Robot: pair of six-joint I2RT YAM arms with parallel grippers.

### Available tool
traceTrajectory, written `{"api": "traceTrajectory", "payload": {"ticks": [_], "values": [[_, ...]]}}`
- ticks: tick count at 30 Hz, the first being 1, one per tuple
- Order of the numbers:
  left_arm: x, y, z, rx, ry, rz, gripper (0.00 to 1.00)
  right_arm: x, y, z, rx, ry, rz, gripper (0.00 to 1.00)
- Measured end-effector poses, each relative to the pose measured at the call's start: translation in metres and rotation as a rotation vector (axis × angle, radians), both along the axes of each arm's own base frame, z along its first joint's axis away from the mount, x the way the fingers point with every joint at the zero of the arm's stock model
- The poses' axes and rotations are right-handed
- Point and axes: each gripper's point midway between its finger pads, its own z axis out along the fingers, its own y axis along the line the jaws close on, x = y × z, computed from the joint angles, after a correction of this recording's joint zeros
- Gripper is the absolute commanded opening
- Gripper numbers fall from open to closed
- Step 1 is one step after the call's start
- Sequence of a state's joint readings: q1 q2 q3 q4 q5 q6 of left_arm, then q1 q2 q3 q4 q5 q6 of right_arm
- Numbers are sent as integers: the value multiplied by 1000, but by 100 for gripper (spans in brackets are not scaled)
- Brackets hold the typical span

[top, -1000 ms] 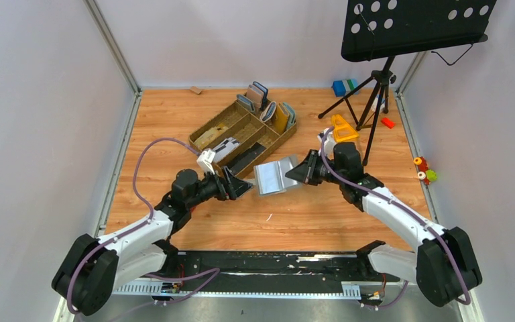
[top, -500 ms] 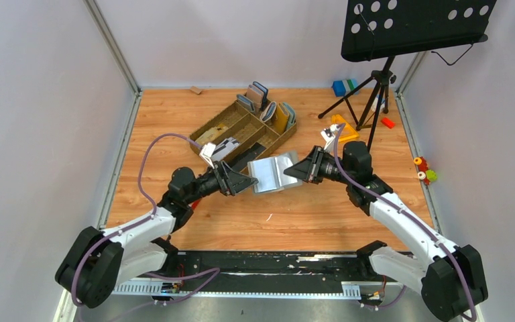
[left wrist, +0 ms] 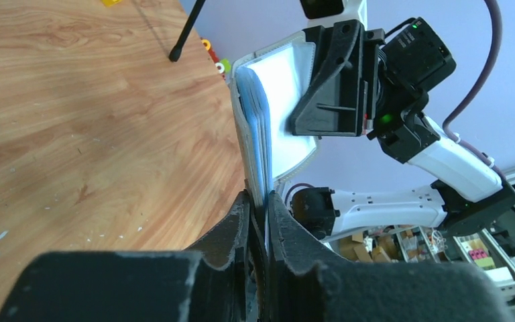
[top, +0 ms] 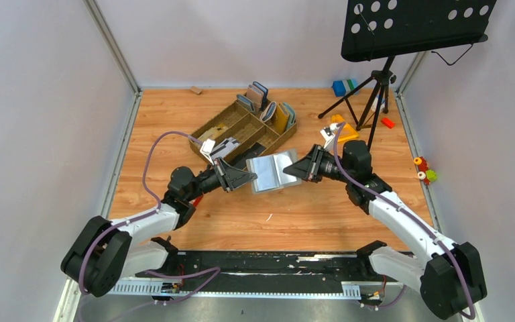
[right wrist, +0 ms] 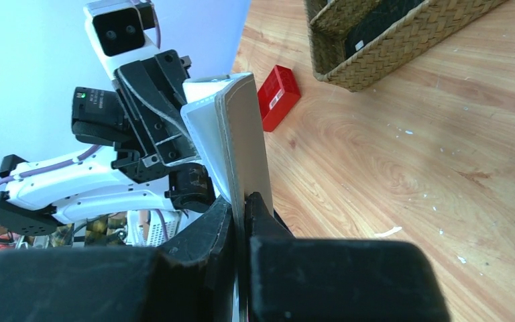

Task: Take the credit cards out of the card holder
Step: Remove the credit card from the card holder.

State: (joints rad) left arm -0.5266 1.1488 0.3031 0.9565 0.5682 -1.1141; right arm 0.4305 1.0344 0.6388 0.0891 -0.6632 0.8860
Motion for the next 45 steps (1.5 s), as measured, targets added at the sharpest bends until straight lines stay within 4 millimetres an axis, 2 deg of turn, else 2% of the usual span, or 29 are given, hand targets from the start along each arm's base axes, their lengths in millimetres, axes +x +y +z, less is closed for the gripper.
{"api": "traceTrajectory", "payload": {"ticks": [2, 5, 9, 12, 17, 19, 21, 26, 30, 33, 35, 36, 38, 41, 45], "values": [[0, -1, -1, 2, -1, -4, 1, 3, 1, -5, -12, 4, -2, 0], [2, -2, -10, 33, 15, -5, 0, 7, 4, -21, -57, 13, -8, 7], [9, -3, -34, 131, 56, -2, 0, 10, 8, -45, -128, 24, -16, 8], [11, -2, -55, 210, 82, -4, 0, 9, 9, -72, -180, 54, -23, 8], [7, 4, -98, 367, 139, -26, 0, -5, 8, -124, -285, 123, -21, 12], [5, 6, -108, 411, 146, -38, 0, -8, 7, -136, -311, 128, -20, 17], [5, 7, -115, 442, 146, -45, 0, -10, 6, -145, -336, 129, -17, 27], [3, 16, -142, 540, 188, -48, 0, -4, -1, -157, -400, 97, -39, 40], [4, 17, -146, 567, 193, -58, 0, -2, -11, -168, -485, 84, -46, 48], [5, 17, -145, 578, 185, -62, 0, 0, -17, -170, -536, 71, -47, 53], [5, 18, -145, 585, 181, -65, 0, 1, -19, -166, -553, 54, -42, 61], [5, 18, -146, 587, 180, -64, 0, 1, -20, -163, -555, 44, -39, 69], [4, 18, -146, 591, 183, -65, 0, 0, -19, -153, -546, 11, -30, 74], [4, 19, -147, 597, 188, -64, 0, -3, -11, -133, -517, -45, -6, 73], [6, 19, -146, 607, 195, -63, 0, -13, 18, -101, -459, -125, 67, 68]]}}
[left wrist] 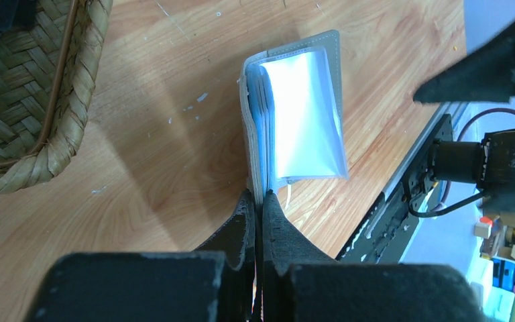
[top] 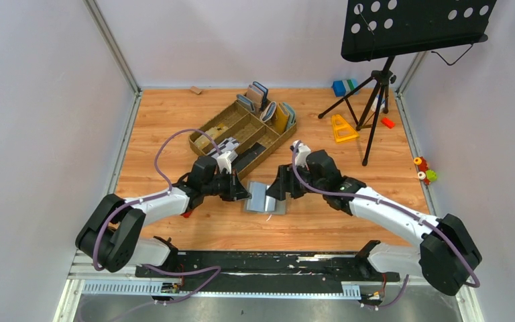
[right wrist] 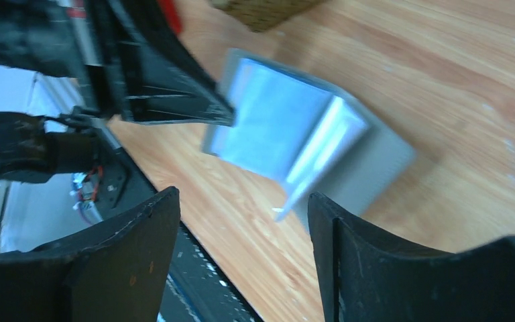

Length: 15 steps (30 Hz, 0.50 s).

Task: Take the credit cards out of the card holder
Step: Remove the credit card from the card holder.

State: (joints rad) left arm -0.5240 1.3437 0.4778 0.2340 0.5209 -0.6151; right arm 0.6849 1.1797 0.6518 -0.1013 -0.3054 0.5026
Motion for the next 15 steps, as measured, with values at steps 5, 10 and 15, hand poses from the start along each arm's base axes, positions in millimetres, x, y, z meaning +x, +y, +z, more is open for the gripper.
{"api": "traceTrajectory", "payload": {"ticks": [5, 10, 15], "values": [[0, 1, -1, 7, 8, 2, 0, -6, 38, 11, 44, -1, 90, 69], [-1, 1, -1, 5, 13, 6, 0, -8, 54, -19, 31, 86, 102, 67], [0, 1, -1, 4, 24, 16, 0, -12, 69, -39, 32, 145, 118, 64]]}}
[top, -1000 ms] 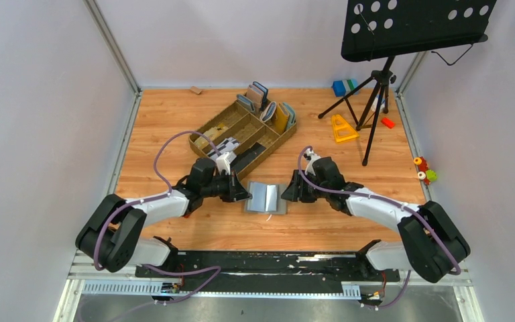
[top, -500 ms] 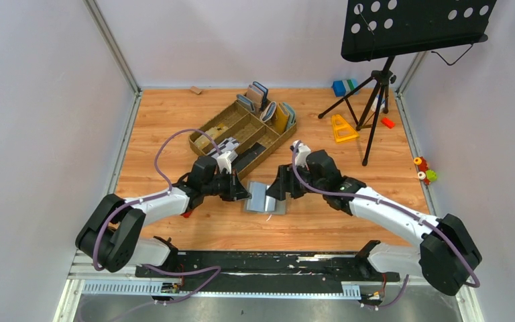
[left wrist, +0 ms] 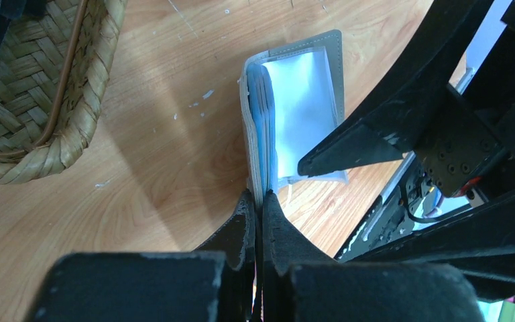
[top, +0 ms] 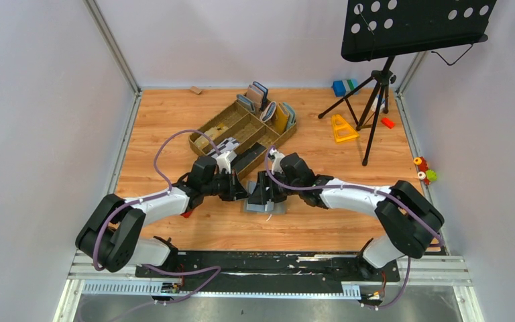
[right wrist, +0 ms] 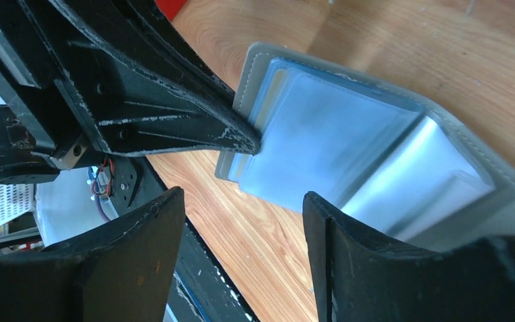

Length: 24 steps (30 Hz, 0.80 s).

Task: Take the credit cards out of the card holder
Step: Remove the credit card from the card holder.

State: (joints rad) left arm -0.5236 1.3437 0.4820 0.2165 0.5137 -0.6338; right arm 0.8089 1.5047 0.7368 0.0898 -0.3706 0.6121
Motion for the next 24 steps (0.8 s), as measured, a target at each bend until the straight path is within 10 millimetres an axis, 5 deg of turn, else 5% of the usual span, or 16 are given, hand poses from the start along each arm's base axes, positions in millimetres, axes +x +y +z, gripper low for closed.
{"api": "traceTrajectory", "payload": {"ticks": [11, 20, 24], "values": [[-1, 1, -2, 1, 40, 29, 1, 13, 5, -18, -56, 26, -58, 69], [-3, 0, -1, -11, 61, 35, 21, 16, -2, -33, -104, 28, -91, 72], [-3, 0, -1, -16, 68, 41, 28, 14, -2, -40, -110, 43, -82, 64]]}}
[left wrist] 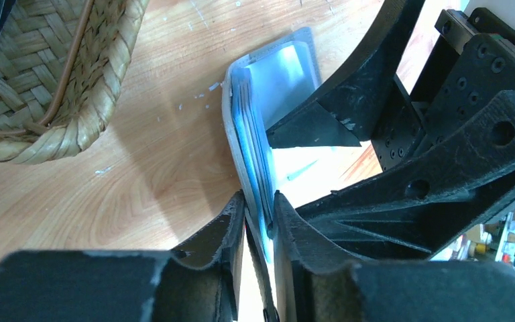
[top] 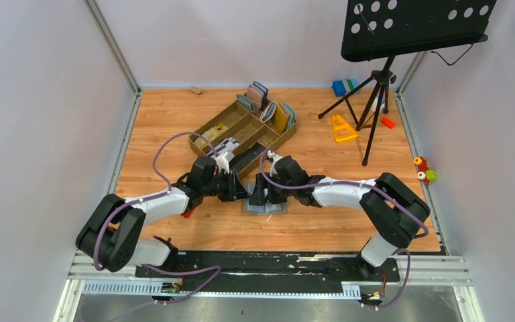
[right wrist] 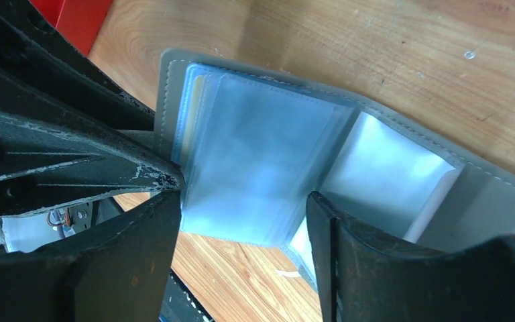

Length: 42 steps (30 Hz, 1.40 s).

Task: Take the credit cards out of the card holder
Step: Remove the credit card from the card holder.

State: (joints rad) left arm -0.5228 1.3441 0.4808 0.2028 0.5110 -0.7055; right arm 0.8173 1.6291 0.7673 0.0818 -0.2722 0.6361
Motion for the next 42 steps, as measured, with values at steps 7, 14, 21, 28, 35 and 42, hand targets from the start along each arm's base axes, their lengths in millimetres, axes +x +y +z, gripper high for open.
{"api": "traceTrajectory", "payload": {"ticks": [7, 14, 21, 28, 35, 42], "values": [[-2, 1, -3, -7, 13, 12, 20, 0, 1, -1, 0, -1, 3, 52], [-1, 0, -5, -12, 20, 18, 18, 1, 4, 5, 19, -19, 6, 42], [0, 0, -8, -11, 24, 20, 11, 1, 1, 6, 18, -31, -5, 39], [1, 1, -10, 2, 20, 27, 8, 2, -6, 2, -11, -39, -17, 61], [1, 2, -10, 3, 23, 26, 8, 1, -12, -5, -38, -29, -21, 64], [0, 2, -10, 4, 25, 26, 8, 1, -13, -6, -46, -36, -16, 80]]}}
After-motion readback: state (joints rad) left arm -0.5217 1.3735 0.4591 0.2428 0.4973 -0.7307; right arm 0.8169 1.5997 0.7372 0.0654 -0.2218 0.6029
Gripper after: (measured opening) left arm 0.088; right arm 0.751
